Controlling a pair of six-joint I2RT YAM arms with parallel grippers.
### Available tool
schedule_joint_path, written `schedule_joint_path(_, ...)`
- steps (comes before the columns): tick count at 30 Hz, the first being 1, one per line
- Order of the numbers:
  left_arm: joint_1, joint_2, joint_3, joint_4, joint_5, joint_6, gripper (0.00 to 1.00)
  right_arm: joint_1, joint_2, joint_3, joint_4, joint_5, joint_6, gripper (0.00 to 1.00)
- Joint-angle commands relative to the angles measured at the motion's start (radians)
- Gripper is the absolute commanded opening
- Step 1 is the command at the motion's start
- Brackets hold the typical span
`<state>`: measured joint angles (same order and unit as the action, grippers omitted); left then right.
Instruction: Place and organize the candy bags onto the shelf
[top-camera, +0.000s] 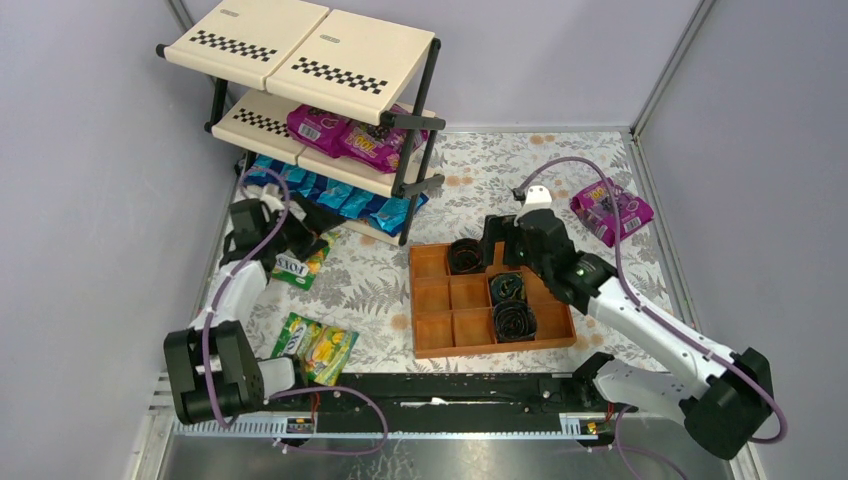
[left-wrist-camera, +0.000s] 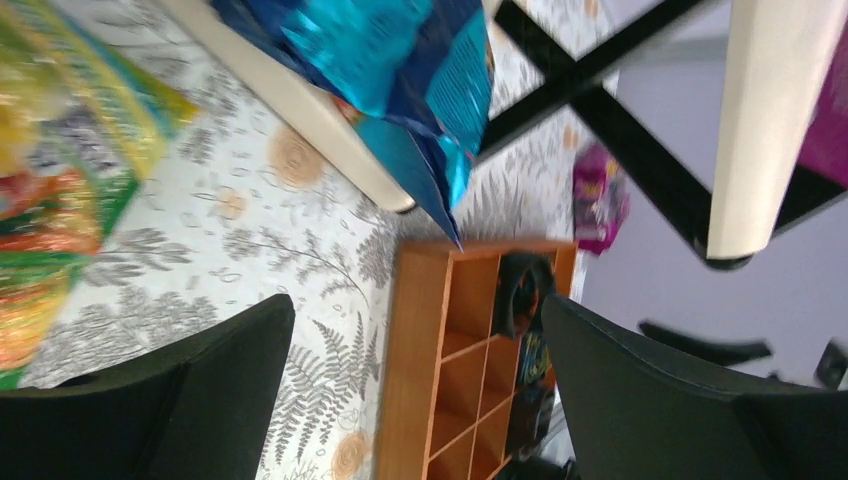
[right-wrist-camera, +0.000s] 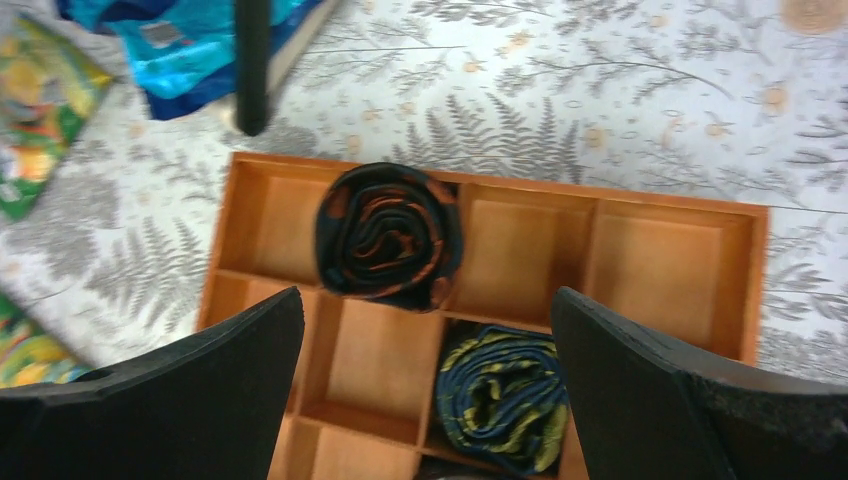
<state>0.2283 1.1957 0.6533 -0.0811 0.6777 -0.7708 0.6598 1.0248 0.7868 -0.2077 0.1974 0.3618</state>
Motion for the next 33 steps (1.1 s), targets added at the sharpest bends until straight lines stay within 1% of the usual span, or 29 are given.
schedule_joint_path(1, -0.137, 0.044, 0.097, -0.066, 0.034, 0.144, 0.99, -0.003, 0.073, 0.077, -0.065, 0.190, -0.075, 1.00)
schedule_joint_path(4, -0.179, 0.049, 0.113, -0.094, -0.004, 0.200, 0.99, -0.009, 0.111, 0.105, -0.075, 0.181, -0.041, 1.00)
schedule_joint_path(6, -0.180, 0.049, 0.108, -0.106, -0.005, 0.204, 0.99, -0.040, 0.121, 0.106, -0.062, 0.123, -0.007, 1.00)
schedule_joint_path(9, -0.180, 0.036, 0.073, -0.063, 0.042, 0.170, 0.99, -0.109, 0.136, 0.084, 0.000, -0.008, 0.029, 1.00)
schedule_joint_path(11, -0.187, 0.031, 0.056, -0.038, 0.083, 0.156, 0.99, -0.162, 0.166, 0.089, 0.014, -0.063, 0.044, 1.00)
schedule_joint_path(15, -0.198, 0.032, 0.043, 0.000, 0.147, 0.131, 0.99, -0.333, 0.244, 0.127, 0.017, -0.221, 0.090, 1.00)
schedule_joint_path(18, -0.200, 0.025, 0.030, 0.031, 0.177, 0.108, 0.99, -0.469, 0.302, 0.168, 0.012, -0.265, 0.132, 1.00)
schedule_joint_path(20, -0.206, 0.021, 0.016, 0.058, 0.195, 0.088, 0.99, -0.561, 0.326, 0.183, 0.018, -0.283, 0.184, 1.00)
schedule_joint_path(23, -0.221, 0.032, 0.012, 0.074, 0.227, 0.075, 0.99, -0.734, 0.352, 0.153, 0.090, -0.371, 0.311, 1.00)
schedule_joint_path(25, -0.224, 0.042, 0.006, 0.089, 0.253, 0.059, 0.99, -0.846, 0.361, 0.125, 0.131, -0.391, 0.376, 1.00)
schedule_joint_path(27, -0.224, 0.049, -0.004, 0.123, 0.272, 0.040, 0.99, -0.912, 0.363, 0.106, 0.161, -0.387, 0.411, 1.00)
schedule_joint_path(29, -0.252, 0.063, -0.004, 0.130, 0.285, 0.036, 0.99, -0.950, 0.360, 0.102, 0.182, -0.354, 0.426, 1.00)
schedule_joint_path(33, -0.293, 0.105, 0.002, 0.132, 0.312, 0.035, 0.99, -0.977, 0.364, 0.117, 0.172, -0.230, 0.419, 1.00)
